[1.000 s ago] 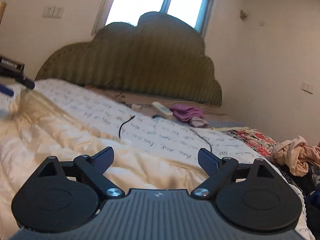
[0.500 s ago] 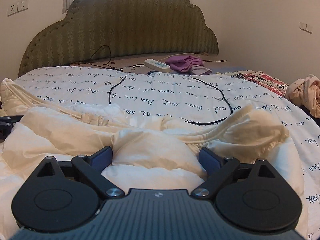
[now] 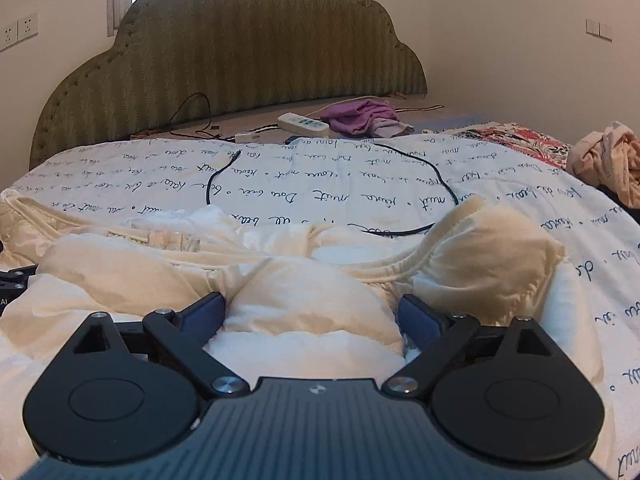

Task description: Fold small clothes

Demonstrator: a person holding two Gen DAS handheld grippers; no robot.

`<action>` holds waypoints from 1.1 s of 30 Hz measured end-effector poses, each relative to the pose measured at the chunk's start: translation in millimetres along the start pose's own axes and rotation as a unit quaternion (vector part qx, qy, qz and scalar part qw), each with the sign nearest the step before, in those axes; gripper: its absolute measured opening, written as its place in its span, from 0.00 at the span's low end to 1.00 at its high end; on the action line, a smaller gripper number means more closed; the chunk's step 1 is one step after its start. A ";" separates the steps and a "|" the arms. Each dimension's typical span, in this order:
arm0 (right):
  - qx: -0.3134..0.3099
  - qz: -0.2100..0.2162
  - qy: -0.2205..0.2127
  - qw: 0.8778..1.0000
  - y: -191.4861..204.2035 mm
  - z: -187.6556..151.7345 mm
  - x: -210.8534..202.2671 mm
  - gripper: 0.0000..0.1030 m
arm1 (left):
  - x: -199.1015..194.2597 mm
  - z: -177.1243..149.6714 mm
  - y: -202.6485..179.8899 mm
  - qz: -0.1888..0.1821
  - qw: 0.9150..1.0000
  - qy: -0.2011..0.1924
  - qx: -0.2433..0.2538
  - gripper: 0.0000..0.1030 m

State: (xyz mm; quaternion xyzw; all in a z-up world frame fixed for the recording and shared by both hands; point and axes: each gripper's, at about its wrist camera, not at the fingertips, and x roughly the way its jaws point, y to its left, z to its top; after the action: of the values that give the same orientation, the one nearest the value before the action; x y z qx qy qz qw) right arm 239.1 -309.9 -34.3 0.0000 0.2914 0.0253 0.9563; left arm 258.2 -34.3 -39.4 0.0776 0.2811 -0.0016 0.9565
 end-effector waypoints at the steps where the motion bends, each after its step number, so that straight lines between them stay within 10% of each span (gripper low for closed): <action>1: 0.001 0.001 0.002 1.000 -0.8 -1.4 1.9 0.94 | 1.4 -1.3 1.5 -0.004 1.000 0.001 -0.005 1.00; 33: 0.018 0.005 -0.003 1.000 -3.6 -22.4 27.1 0.99 | 9.9 -20.7 -7.2 0.003 1.000 -0.017 -0.012 1.00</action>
State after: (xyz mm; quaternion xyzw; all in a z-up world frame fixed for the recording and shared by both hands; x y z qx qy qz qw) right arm 249.3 -312.6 -68.1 0.0190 0.2891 0.0248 0.9568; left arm 255.2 -37.9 -62.9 0.0664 0.2644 0.0029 0.9621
